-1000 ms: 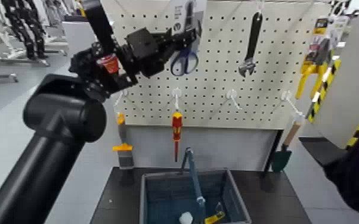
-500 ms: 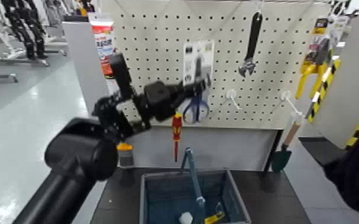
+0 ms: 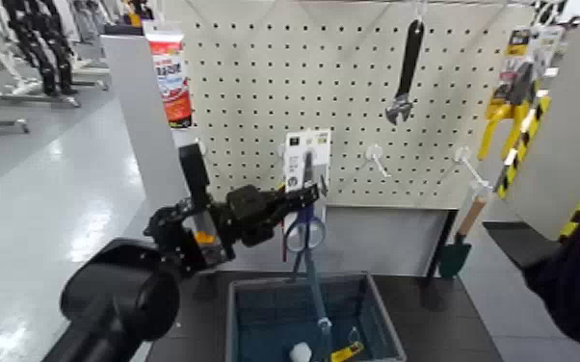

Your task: Put the blue scissors into the crate.

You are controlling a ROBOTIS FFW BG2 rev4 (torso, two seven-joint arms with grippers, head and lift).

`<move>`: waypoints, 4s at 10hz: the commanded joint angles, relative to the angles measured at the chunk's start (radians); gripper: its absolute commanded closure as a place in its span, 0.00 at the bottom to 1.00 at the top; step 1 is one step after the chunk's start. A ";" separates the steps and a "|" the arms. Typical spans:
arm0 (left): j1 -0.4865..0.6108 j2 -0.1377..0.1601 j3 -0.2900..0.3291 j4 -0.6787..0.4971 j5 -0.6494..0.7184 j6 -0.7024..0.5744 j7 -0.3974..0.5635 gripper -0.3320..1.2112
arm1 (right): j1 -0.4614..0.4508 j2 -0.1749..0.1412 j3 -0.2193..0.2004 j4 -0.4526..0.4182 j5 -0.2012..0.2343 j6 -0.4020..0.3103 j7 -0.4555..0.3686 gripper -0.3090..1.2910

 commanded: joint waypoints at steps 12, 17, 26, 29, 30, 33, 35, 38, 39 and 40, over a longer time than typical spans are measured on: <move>0.193 0.009 0.101 -0.034 -0.040 0.090 0.011 0.98 | -0.001 0.001 -0.001 0.003 -0.001 -0.002 0.003 0.24; 0.199 -0.003 0.092 0.093 -0.042 0.071 -0.017 0.98 | -0.001 0.001 -0.001 0.003 0.000 -0.002 0.005 0.24; 0.184 -0.010 0.075 0.168 -0.085 0.076 -0.029 0.25 | -0.001 0.004 -0.006 0.005 0.000 -0.003 0.014 0.24; 0.184 -0.010 0.075 0.162 -0.088 0.073 -0.029 0.25 | -0.001 0.004 -0.006 0.005 -0.001 -0.003 0.014 0.24; 0.185 -0.010 0.078 0.153 -0.098 0.065 -0.026 0.25 | -0.001 0.004 -0.006 0.003 -0.001 -0.003 0.014 0.24; 0.260 0.000 0.119 -0.010 -0.310 -0.001 0.105 0.25 | -0.001 0.001 -0.009 -0.001 0.000 0.000 0.014 0.24; 0.389 0.001 0.145 -0.065 -0.310 -0.134 0.303 0.26 | 0.005 0.001 -0.015 -0.014 0.010 0.012 0.012 0.24; 0.553 -0.057 0.221 -0.103 -0.373 -0.262 0.448 0.26 | 0.028 -0.001 -0.029 -0.053 0.025 0.072 0.008 0.24; 0.582 -0.069 0.233 -0.102 -0.396 -0.288 0.453 0.26 | 0.031 -0.001 -0.034 -0.066 0.040 0.086 0.005 0.24; 0.608 -0.075 0.242 -0.102 -0.407 -0.303 0.459 0.27 | 0.031 -0.001 -0.034 -0.066 0.040 0.086 0.003 0.24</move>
